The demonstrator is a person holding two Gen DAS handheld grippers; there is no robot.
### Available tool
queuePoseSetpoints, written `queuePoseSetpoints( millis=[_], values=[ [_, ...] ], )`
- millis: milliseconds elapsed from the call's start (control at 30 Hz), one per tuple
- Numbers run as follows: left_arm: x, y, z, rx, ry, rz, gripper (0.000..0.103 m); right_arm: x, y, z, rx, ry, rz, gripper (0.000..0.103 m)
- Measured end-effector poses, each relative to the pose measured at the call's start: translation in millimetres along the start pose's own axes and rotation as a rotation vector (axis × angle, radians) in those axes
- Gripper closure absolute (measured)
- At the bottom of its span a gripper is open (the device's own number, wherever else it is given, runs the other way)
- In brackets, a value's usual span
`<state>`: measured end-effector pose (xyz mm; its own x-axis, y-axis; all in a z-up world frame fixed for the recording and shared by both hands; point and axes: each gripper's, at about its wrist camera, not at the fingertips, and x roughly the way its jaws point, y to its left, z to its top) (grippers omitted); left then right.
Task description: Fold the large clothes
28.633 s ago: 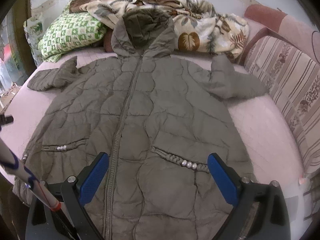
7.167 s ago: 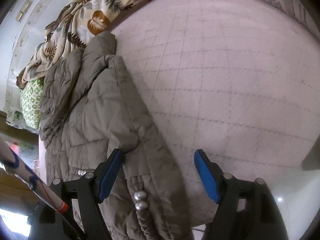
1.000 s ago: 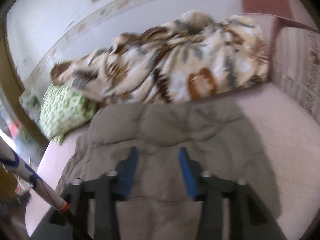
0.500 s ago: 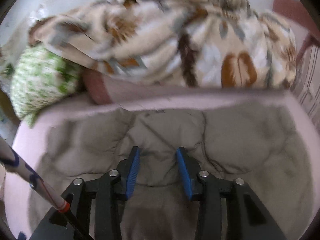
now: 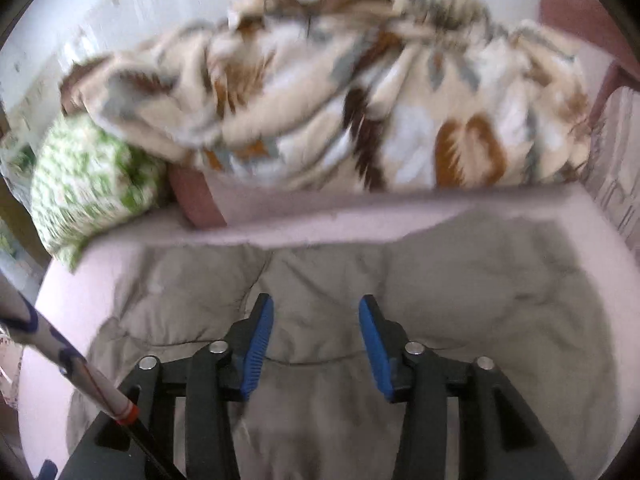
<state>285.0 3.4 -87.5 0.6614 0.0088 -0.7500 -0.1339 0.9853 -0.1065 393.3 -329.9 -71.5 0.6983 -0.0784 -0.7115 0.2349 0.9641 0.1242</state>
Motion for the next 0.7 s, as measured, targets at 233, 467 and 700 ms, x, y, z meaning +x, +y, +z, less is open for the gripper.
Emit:
queuePoseSetpoints(
  millis=[233,467,700],
  values=[
    [0.4,-3.8,0.0,0.02,-0.003,0.019,0.029,49.1,-53.8,-31.3,0.007,0.156,-0.183,0.048],
    [0.8,11.0,4.9,-0.028,0.005,0.022,0.029,-6.0,-7.9,-12.9,-0.041,0.02,-0.141,0.048],
    [-1.4,15.0,4.1,-0.034,0.003,0.031,0.029,3.2,84.2,-37.2,-0.204,0.06,-0.016,0.047]
  ],
)
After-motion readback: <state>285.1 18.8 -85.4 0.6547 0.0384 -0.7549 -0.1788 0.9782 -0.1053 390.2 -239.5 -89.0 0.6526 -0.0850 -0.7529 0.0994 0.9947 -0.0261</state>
